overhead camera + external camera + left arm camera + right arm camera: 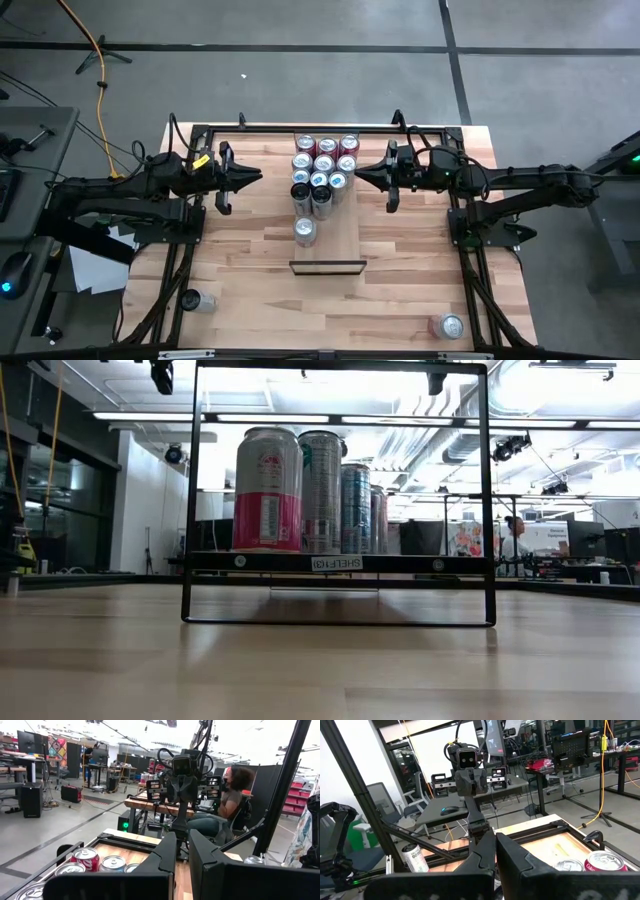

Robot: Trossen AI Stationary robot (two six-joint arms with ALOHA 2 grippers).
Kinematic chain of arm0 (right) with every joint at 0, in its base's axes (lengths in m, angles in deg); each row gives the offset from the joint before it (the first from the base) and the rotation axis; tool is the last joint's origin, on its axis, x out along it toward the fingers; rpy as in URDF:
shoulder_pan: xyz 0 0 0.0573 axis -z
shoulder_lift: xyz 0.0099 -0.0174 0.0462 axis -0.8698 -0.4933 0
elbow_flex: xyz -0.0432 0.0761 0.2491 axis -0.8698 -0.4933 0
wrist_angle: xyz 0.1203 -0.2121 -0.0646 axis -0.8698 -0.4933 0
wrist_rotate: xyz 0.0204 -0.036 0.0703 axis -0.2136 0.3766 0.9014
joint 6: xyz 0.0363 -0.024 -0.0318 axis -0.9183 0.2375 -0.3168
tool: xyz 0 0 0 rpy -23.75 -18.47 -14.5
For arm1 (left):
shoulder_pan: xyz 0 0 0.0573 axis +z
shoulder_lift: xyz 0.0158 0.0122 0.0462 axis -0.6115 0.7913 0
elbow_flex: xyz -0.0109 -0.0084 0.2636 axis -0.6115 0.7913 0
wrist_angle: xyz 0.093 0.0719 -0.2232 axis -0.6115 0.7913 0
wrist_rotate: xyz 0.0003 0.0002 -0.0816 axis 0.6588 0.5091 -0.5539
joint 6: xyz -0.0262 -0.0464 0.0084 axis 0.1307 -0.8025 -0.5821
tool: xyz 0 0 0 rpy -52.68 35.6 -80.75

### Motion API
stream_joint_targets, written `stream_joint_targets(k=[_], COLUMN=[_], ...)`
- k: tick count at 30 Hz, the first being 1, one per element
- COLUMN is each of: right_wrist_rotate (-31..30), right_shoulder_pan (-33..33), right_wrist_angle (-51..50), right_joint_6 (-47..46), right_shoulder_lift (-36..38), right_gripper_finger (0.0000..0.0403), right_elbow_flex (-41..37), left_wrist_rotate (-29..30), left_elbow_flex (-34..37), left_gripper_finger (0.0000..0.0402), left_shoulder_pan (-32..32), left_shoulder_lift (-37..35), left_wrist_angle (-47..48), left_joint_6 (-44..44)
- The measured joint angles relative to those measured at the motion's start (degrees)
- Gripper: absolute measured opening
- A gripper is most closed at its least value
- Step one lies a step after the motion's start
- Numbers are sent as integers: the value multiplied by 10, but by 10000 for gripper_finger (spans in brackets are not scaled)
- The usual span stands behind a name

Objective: Place canned beverage on shelf
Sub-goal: Put the white pink soda can on the shelf aligned with the other white pink soda cans

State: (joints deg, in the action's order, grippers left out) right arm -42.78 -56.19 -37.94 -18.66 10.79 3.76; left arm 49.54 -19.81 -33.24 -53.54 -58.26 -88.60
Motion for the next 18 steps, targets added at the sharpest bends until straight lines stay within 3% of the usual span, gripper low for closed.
stream_joint_targets(k=[5,9,13,18], right_wrist_rotate=[0,0,0,-1], right_shoulder_pan=[0,0,0,0], right_wrist_angle=[0,2,2,1], right_joint_6=[0,0,0,0], right_shoulder_lift=[0,0,0,0], right_gripper_finger=[0,0,0,0], right_elbow_flex=[0,0,0,0], left_wrist_rotate=[0,-17,-38,-109], left_elbow_flex=[-2,-47,-134,-287], left_gripper_finger=[0,0,0,0], left_shoulder_pan=[0,-9,-46,-121], left_shoulder_lift=[0,10,64,170], left_wrist_angle=[-4,35,189,458], left_joint_6=[-20,-30,-25,-34])
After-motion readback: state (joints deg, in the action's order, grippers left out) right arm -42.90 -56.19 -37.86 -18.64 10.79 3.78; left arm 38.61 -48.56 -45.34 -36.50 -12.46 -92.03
